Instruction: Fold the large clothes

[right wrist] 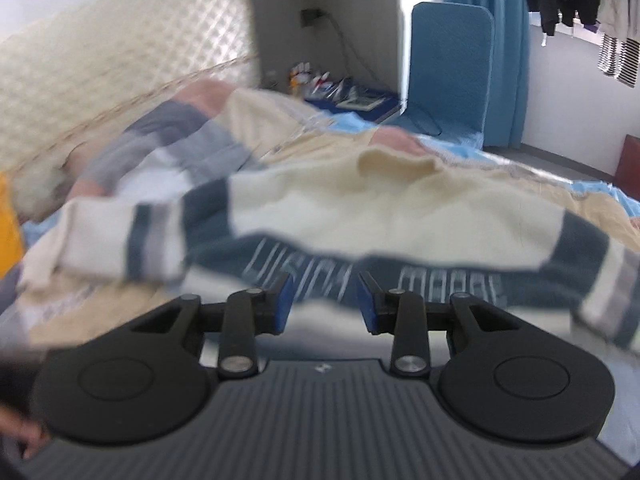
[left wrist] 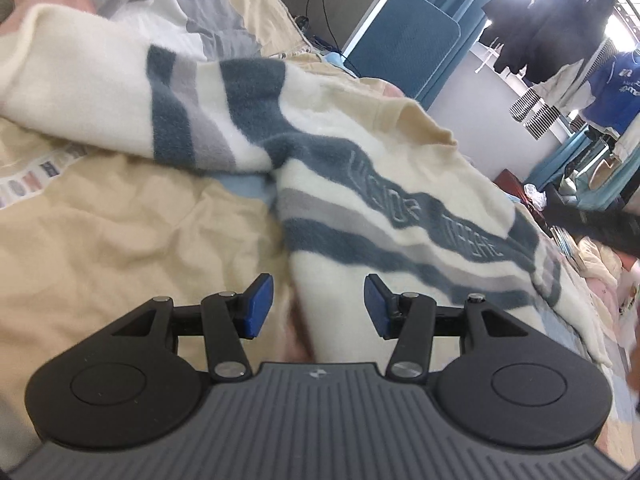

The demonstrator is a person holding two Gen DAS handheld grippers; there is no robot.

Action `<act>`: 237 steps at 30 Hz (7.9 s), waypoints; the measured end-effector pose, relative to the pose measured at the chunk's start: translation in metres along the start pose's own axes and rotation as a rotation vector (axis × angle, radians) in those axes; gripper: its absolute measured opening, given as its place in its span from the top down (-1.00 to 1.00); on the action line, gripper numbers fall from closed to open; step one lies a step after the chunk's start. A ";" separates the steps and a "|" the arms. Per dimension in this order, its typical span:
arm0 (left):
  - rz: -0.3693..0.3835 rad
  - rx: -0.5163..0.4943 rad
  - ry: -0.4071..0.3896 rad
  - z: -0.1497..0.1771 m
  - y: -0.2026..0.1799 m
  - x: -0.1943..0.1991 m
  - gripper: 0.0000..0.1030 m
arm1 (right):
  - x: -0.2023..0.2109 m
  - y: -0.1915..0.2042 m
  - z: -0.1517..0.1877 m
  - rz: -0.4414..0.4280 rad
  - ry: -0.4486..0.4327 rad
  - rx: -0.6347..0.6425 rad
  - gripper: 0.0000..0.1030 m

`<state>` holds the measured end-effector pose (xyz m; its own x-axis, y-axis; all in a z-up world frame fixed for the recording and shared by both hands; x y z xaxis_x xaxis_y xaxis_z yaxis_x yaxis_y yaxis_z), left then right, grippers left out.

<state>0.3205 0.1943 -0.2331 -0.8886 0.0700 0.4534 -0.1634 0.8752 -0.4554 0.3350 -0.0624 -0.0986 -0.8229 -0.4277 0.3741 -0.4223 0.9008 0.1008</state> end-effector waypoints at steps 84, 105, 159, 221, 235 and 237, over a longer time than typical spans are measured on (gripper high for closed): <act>0.020 0.261 0.158 0.037 -0.025 0.134 0.85 | 0.077 0.065 0.117 -0.352 0.243 -0.573 0.29; -0.110 -0.144 0.066 -0.004 -0.058 0.120 0.16 | 0.088 0.010 0.094 -0.024 0.049 -0.303 0.29; 0.043 -0.133 0.113 0.057 -0.058 -0.007 0.17 | 0.098 -0.175 0.050 0.376 -0.052 -0.609 -0.61; 0.074 0.040 -0.085 -0.010 -0.031 0.036 0.16 | 0.039 0.006 -0.052 -0.024 -0.321 0.189 0.79; 0.129 0.138 -0.064 -0.009 -0.022 0.021 0.16 | -0.001 0.074 0.100 -0.145 0.085 0.109 0.00; 0.136 0.134 -0.069 -0.010 -0.024 0.022 0.16 | 0.012 0.080 0.093 -0.197 0.098 0.041 -0.19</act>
<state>0.3095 0.1802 -0.2047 -0.9330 0.1462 0.3287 -0.0910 0.7880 -0.6089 0.2565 -0.0026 -0.1718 -0.6833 -0.5836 0.4387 -0.5879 0.7961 0.1434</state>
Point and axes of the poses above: each gripper's, at about its wrist camera, not at the fingertips, and x roughly against the way its jaws point, y to its left, z to its underside, the point moved 10 cm from there along -x, roughly the way its jaws point, and after that the axes turned 14 degrees about -y, right-handed, at the moved point
